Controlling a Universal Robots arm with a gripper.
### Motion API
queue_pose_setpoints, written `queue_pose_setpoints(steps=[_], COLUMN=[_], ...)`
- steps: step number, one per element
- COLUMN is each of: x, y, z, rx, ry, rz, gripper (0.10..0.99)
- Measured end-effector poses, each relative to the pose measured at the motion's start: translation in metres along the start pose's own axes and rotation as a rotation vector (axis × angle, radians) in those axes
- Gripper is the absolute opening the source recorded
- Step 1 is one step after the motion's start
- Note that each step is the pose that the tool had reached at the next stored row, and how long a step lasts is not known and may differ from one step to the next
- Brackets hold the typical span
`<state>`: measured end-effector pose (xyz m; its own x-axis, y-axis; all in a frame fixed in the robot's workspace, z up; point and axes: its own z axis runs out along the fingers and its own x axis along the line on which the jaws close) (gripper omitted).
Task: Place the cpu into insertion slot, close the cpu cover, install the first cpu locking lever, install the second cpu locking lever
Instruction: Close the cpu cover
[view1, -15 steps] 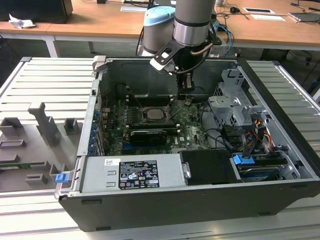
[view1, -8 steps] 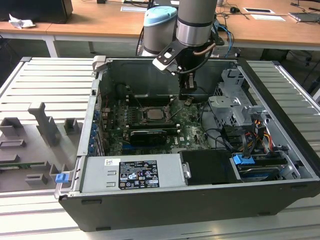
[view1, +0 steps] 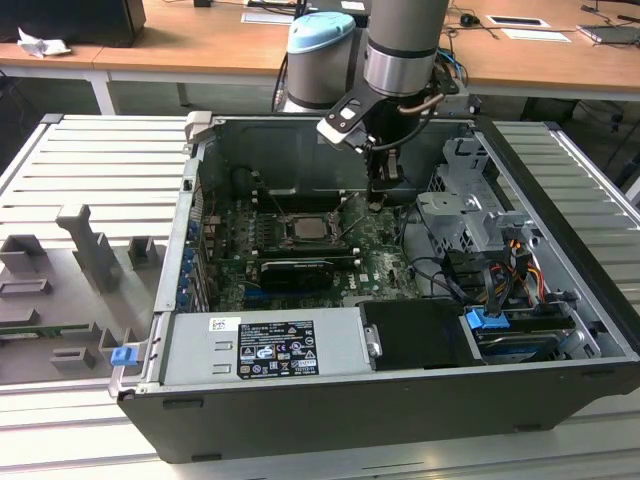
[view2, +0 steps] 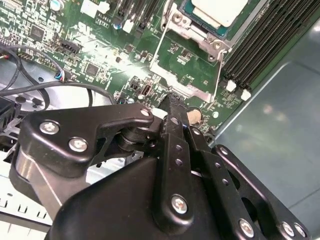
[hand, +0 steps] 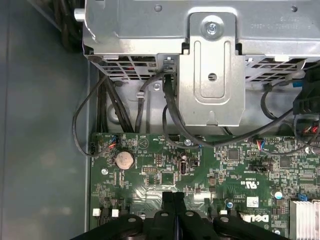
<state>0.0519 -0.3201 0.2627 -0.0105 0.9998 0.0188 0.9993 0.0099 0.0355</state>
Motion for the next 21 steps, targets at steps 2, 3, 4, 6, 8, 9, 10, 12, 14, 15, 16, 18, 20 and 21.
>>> queue_pose_setpoints(steps=[2,3,4,6,8,9,10,12,14,15,16,18,20,21], x=[0.0000,0.0000,0.0000,0.0001,0.0003,0.0003,0.0003,0.0003,0.0003,0.0003,0.0003,0.0004,0.0004,0.0004], y=[0.0011,0.0012,0.0011,-0.0013,-0.0052,-0.0074,-0.0087,-0.0101,-0.0108,-0.0113,-0.0127,-0.0145,-0.0161,-0.0175], z=[0.0028,0.0047,0.0083,0.0095,0.0094,0.0094,0.0094,0.0094,0.0093,0.0093,0.0092,0.0092,0.0092,0.0091], rx=[0.000,0.001,0.001,0.001,0.001,0.001,0.001,0.001,0.001,0.001,0.001,0.001,0.001,0.001], ry=[0.0001,0.0001,-0.0001,-0.0001,-0.0002,-0.0001,0.0000,0.0000,0.0000,0.0001,0.0000,0.0000,0.0001,0.0001], rz=[0.000,0.000,0.000,-0.001,-0.001,-0.001,-0.001,-0.001,-0.001,-0.001,-0.001,-0.001,-0.001,-0.001], gripper=[0.106,0.106,0.106,0.106,0.106,0.106,0.106,0.106,0.106,0.106,0.106,0.106,0.106,0.106])
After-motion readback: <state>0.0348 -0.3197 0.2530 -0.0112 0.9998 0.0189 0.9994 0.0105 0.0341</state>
